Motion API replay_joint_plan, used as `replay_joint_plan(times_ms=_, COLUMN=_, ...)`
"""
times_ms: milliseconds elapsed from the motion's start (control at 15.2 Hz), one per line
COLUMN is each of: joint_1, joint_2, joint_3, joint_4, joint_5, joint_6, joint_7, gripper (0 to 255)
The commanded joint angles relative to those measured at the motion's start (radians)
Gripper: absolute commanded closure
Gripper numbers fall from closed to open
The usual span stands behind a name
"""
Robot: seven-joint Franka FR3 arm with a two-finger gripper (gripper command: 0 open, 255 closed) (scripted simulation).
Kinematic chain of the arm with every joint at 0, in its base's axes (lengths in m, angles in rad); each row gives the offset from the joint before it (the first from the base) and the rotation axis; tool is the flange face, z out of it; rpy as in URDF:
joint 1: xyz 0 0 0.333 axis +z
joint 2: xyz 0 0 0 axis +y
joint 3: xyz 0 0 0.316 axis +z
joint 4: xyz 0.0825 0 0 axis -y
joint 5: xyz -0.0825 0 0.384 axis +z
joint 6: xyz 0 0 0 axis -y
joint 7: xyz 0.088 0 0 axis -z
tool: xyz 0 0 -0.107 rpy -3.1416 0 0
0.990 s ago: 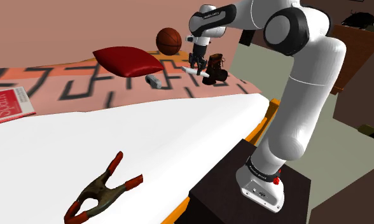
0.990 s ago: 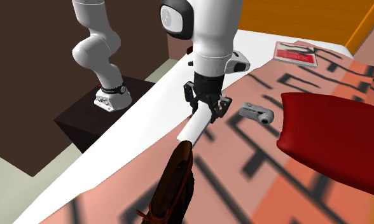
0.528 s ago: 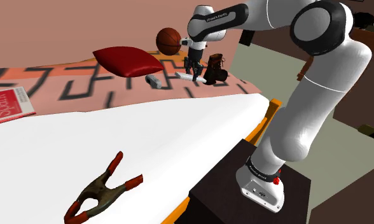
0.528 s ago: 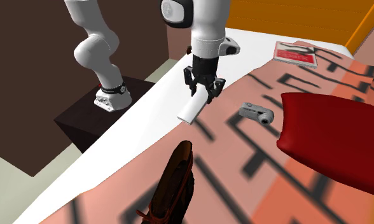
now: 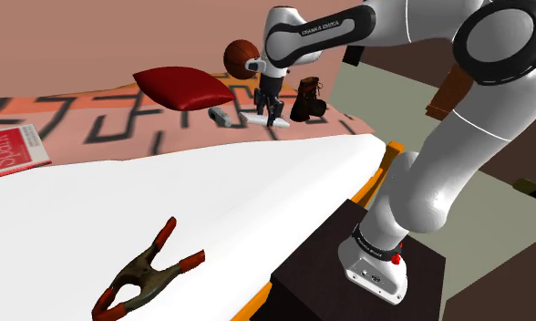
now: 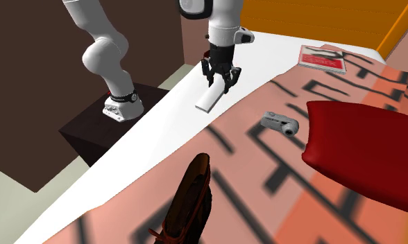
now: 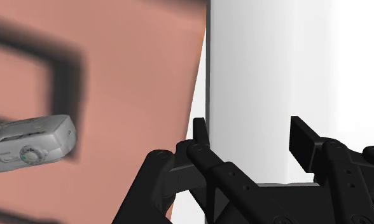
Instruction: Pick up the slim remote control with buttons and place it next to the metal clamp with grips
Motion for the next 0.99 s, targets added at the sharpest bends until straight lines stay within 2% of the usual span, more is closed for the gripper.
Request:
replay_joint_plan(times_ms=0, joint_1=0.022, joint_2=-0.034, joint_3=0.032, joint_4=-0.034, joint_5=-0.005, joint_6=0.001, joint_7=0.058, gripper=255)
replay_joint_plan(times_ms=462, joint_1=0.094, joint_2=-0.101, joint_3=0.142, joint_4=-0.108, joint_5=0.008, joint_6=0.006, joint_7=0.236, gripper=255)
replay_joint_plan(times_ms=924, joint_1=0.171, joint_2=-0.116, joint_3=0.255, joint_4=-0.127, joint_5=0.040, joint_6=0.008, joint_7=0.408, gripper=255)
